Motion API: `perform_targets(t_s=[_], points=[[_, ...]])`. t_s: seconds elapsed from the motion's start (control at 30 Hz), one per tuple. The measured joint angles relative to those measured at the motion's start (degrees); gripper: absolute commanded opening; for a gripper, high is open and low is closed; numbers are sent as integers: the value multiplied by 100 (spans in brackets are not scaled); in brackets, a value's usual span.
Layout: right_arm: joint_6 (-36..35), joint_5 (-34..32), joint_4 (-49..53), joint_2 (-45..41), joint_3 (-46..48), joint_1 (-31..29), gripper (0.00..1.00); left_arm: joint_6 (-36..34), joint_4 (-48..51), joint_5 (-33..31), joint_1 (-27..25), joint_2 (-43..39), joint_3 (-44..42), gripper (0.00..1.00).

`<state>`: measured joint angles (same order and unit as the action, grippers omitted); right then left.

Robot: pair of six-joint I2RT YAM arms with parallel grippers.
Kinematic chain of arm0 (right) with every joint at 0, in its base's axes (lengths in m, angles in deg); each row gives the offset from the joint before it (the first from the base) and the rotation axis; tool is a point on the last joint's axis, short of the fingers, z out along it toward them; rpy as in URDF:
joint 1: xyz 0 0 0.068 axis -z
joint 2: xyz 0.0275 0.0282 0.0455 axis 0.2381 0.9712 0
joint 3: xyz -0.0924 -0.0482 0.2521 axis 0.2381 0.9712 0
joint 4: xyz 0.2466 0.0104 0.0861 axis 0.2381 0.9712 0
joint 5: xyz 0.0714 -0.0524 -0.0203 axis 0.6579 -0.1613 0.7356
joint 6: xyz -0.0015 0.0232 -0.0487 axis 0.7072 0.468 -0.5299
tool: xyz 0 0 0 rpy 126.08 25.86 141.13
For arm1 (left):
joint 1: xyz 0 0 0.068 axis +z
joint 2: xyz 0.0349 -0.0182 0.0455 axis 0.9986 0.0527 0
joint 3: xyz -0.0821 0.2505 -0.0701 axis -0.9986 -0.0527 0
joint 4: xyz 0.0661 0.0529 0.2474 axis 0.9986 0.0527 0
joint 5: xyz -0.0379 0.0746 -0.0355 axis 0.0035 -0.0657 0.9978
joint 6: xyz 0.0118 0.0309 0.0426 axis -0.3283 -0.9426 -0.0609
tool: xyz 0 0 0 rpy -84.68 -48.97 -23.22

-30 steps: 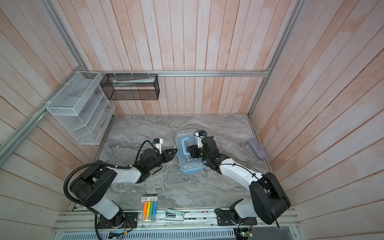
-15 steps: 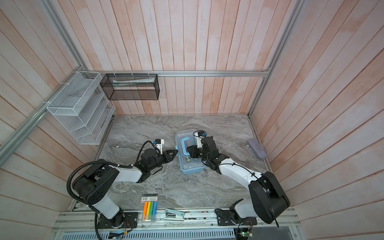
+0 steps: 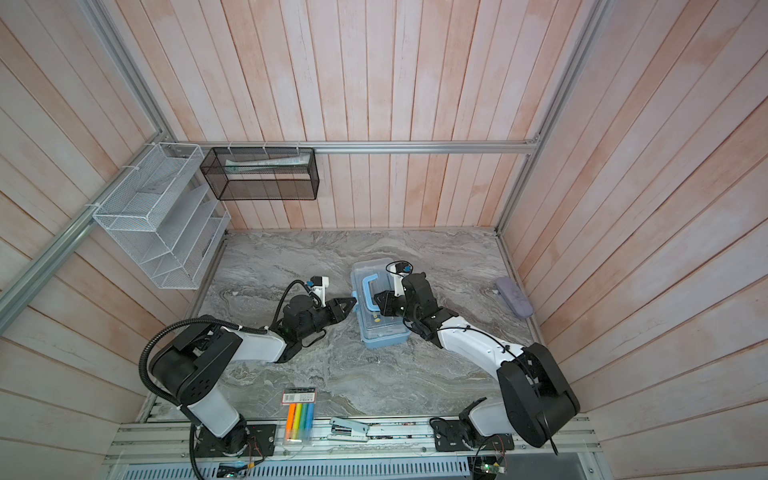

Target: Pack the tool kit

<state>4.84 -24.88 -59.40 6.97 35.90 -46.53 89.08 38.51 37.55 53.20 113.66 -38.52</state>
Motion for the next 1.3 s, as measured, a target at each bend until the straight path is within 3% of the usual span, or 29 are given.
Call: perform_targets(t_s=[1.3], points=[[2, 81, -42, 118, -59, 0, 20, -313, 1080, -96, 37, -177, 402, 37]])
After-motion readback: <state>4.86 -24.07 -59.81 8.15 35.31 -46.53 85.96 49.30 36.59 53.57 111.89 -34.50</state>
